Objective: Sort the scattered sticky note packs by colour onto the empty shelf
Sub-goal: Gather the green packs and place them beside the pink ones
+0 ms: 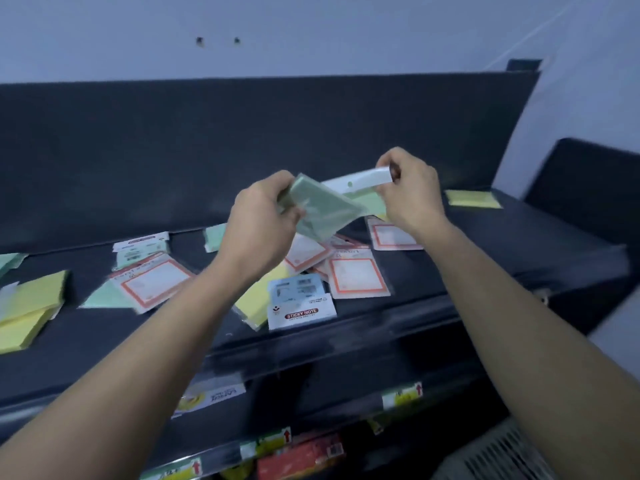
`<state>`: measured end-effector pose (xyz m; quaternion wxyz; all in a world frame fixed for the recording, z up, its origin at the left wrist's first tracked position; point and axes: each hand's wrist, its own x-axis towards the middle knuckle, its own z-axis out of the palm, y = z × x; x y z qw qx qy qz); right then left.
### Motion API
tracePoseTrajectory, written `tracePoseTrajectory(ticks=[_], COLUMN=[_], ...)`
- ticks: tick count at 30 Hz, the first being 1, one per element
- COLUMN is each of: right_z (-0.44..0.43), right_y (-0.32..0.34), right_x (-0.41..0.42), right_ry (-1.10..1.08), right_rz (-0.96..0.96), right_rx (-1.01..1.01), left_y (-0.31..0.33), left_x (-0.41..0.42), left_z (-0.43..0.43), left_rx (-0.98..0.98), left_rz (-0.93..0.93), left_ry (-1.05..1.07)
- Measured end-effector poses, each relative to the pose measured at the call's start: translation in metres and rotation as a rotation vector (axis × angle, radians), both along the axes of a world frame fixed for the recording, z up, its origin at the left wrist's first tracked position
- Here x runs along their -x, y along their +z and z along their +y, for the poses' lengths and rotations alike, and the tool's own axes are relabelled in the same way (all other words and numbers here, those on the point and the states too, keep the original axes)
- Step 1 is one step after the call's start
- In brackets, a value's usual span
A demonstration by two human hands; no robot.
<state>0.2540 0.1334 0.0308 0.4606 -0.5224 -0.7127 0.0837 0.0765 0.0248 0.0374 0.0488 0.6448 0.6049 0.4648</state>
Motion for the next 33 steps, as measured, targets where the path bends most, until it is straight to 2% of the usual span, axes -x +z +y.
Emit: tracePoseTrajectory(ticks=[4, 8, 12, 17, 27, 33], right_z=[-0.062, -0.13, -0.212, -0.33, -0.622, -0.755], right_y=[-0.004, -0.007, -0.007, -0.006, -0.027, -0.032], right_x=[-0.041, -0.096, -0.172, -0.267, -0.452, -0.532], right_ry=[-0.111, -0.321, -0.549, -0.849, -1.298, -1.48], right_rz=[0.053, 0.044, 0.11, 0.102, 0.093, 0.095], right_rx=[-0.057, -0.019, -0.022, -0.04, -0.038, -0.021], left_y=[-0.005, -0.009, -0.008, -0.012, -0.028, -0.031], left_x=[-0.025, -0.069, -0.141, -0.254, -0.498, -0.607], left_z=[-0.02, -0.039, -0.068, -0.127, -0.355, -0.468], left_rx=[-0.019, -0.01, -0.038, -0.034, -0.01, 0.076], left_rz=[-0.033, -0.072, -0.043, -0.037, -0.078, -0.071], left_ry=[-0.177, -0.363, -0.58, -0.845, -1.35, -1.505])
